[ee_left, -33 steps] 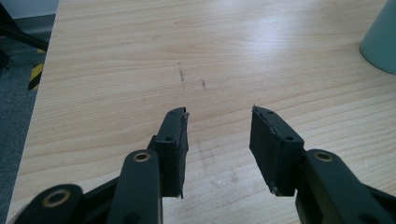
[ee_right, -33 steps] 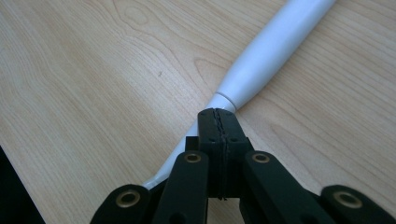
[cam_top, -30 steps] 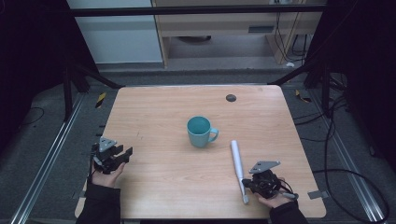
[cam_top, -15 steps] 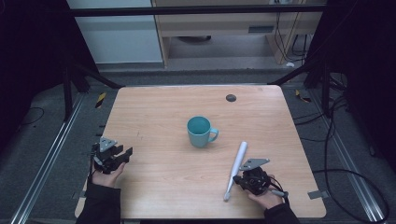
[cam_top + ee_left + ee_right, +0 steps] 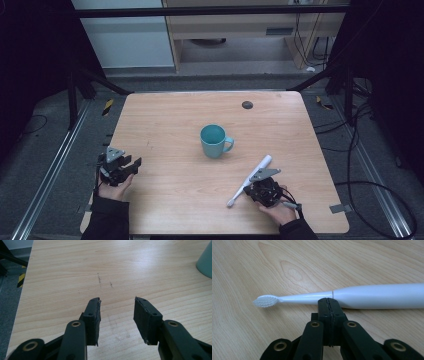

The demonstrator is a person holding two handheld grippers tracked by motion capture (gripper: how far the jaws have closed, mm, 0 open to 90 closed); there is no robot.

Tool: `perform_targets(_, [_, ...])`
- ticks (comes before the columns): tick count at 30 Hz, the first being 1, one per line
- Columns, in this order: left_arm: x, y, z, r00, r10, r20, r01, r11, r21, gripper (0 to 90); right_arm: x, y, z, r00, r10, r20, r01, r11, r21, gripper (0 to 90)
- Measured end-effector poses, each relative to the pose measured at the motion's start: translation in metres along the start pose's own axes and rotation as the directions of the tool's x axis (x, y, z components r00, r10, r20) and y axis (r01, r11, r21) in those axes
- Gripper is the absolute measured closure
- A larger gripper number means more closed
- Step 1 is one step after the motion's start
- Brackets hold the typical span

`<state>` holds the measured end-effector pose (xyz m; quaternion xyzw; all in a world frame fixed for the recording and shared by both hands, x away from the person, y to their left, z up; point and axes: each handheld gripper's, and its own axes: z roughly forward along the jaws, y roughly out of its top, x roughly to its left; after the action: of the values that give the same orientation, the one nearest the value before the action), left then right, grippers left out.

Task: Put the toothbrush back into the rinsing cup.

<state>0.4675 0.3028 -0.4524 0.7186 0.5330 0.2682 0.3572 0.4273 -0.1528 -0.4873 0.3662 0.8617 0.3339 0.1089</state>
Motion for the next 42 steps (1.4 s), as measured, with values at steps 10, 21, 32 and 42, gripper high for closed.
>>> perform_targets(10, [0.002,0.001,-0.002,0.9999,-0.003,-0.015,0.003,1.0000,-0.005,56.6,-0.005,0.002,-0.010,0.9999,0.009,0.011,-0.008,0.999,-0.051,89.9])
perform_targets(21, [0.002,0.001,-0.002,0.9996,-0.001,-0.027,0.001,1.0000,-0.009,57.6,-0.052,0.012,-0.031,0.9697,0.174,0.172,-0.140,0.971,-0.194,90.0])
perform_targets(32, [0.002,0.001,-0.002,0.9994,0.001,-0.033,-0.001,1.0000,-0.009,57.7,-0.091,0.025,-0.016,0.9476,0.215,0.236,-0.171,0.966,-0.195,90.0])
perform_targets(42, [0.001,0.001,-0.001,0.9994,0.005,-0.035,-0.005,1.0000,-0.008,57.8,-0.102,0.032,-0.001,0.9527,0.198,0.231,-0.161,0.972,-0.170,90.0])
